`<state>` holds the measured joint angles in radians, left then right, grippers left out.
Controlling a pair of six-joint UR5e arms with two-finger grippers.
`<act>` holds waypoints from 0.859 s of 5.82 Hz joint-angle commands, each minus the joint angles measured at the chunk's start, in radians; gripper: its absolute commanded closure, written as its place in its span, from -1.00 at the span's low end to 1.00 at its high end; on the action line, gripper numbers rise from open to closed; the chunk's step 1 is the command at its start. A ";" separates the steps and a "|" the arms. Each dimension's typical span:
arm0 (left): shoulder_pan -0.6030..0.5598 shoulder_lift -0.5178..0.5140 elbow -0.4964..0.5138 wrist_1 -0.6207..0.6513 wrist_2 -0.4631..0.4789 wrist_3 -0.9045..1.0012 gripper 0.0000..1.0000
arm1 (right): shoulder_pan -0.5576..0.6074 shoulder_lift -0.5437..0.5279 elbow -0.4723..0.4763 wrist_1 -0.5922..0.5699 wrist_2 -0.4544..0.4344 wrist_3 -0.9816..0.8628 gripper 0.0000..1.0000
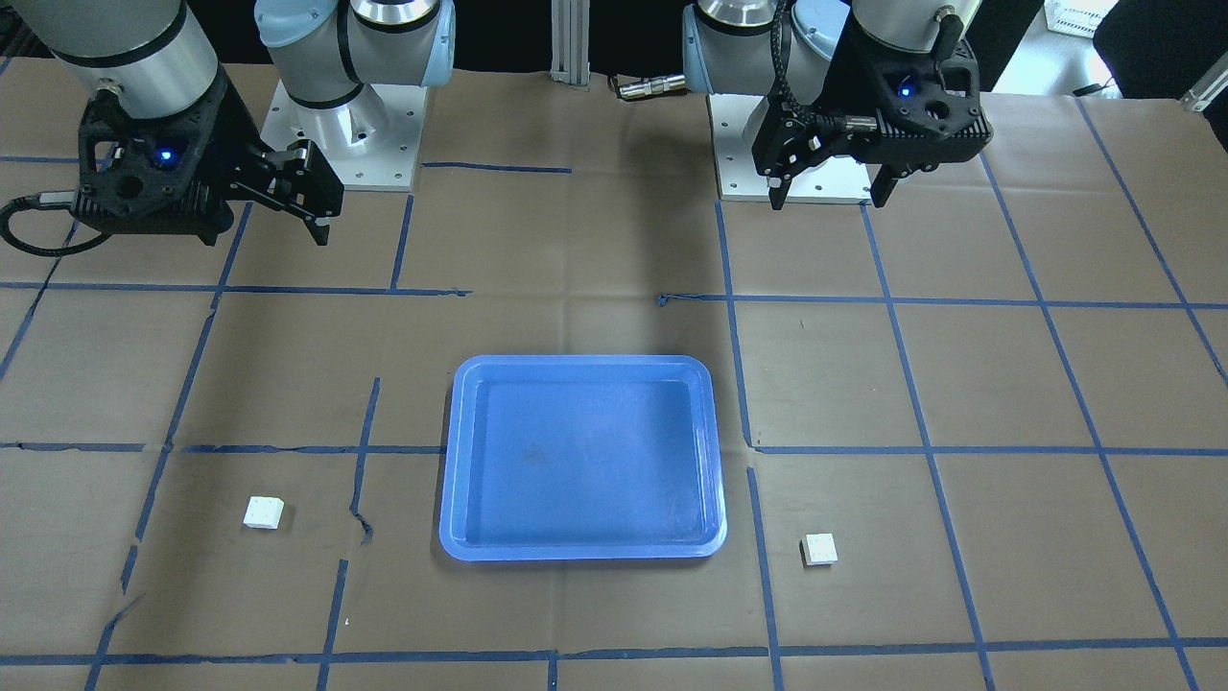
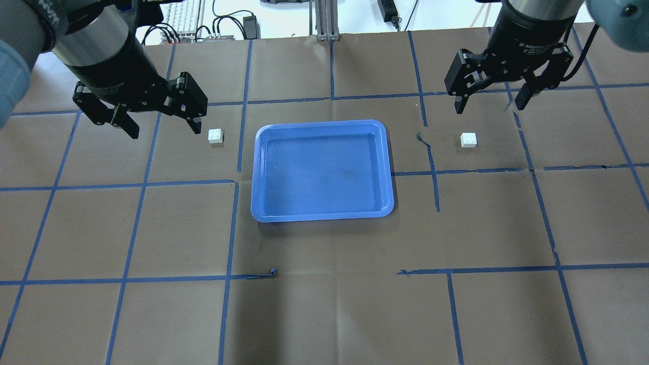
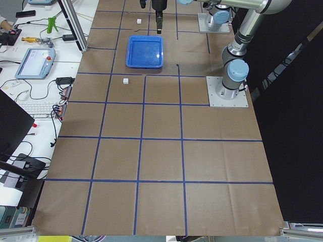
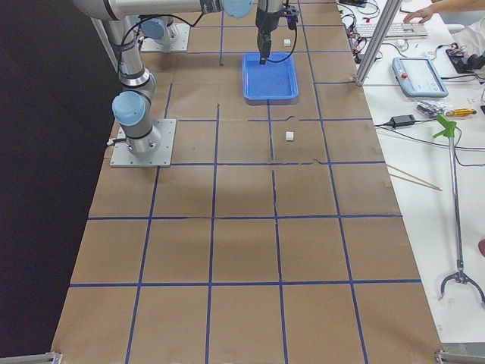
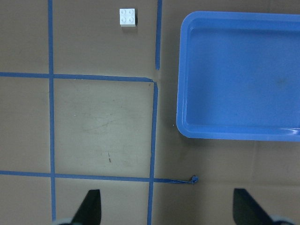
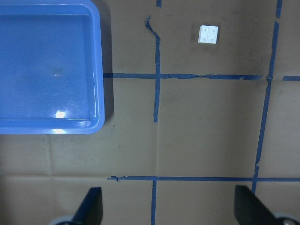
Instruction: Assemble white blocks and place on blue tray
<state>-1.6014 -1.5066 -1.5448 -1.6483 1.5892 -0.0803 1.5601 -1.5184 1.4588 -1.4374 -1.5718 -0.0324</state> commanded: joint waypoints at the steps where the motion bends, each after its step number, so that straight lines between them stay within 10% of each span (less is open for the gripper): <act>1: 0.000 0.002 0.000 -0.001 -0.002 0.001 -0.99 | 0.000 0.000 0.000 0.000 0.001 0.000 -1.00; 5: 0.008 0.006 0.000 0.002 0.002 0.004 -0.99 | 0.000 -0.003 0.000 0.002 0.001 -0.001 -1.00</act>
<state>-1.5990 -1.5013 -1.5447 -1.6473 1.5896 -0.0769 1.5601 -1.5209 1.4596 -1.4358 -1.5709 -0.0327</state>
